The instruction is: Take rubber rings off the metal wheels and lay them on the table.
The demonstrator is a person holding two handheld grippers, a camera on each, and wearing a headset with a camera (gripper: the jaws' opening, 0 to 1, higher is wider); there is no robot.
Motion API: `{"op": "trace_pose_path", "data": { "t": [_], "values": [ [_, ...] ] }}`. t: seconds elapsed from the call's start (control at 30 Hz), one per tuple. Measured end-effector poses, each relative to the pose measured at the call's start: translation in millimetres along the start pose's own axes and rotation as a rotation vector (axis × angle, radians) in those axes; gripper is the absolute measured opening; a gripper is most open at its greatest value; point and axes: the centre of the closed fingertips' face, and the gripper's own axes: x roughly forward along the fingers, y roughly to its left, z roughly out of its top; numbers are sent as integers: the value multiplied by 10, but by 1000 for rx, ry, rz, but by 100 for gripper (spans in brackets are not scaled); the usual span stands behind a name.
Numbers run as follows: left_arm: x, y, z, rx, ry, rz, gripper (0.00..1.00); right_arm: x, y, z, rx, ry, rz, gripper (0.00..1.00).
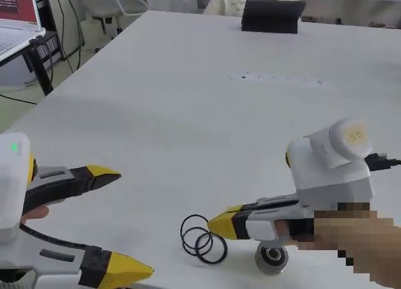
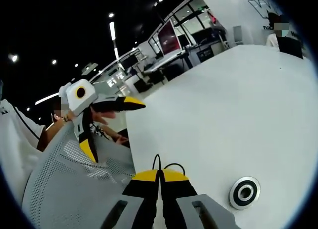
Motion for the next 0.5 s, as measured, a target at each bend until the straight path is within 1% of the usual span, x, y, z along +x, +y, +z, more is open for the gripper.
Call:
{"op": "trace_pose_path", "data": {
  "t": [0.07,0.13,0.33,0.5],
  "values": [
    [8,-8,-9,-4,1,-3,87,26,-22,-32,-1,11,-4,0],
    [13,-12,-21,-9,3,-4,87,42,-64,-60,-8,22,-21,0],
    [11,3,-40,-20,4,2,87,73,-94,-64,10,19,-25,0],
    [28,-9,-48,-34,1,0,86,95,-139,-111,19,34,-35,0]
  ]
}}
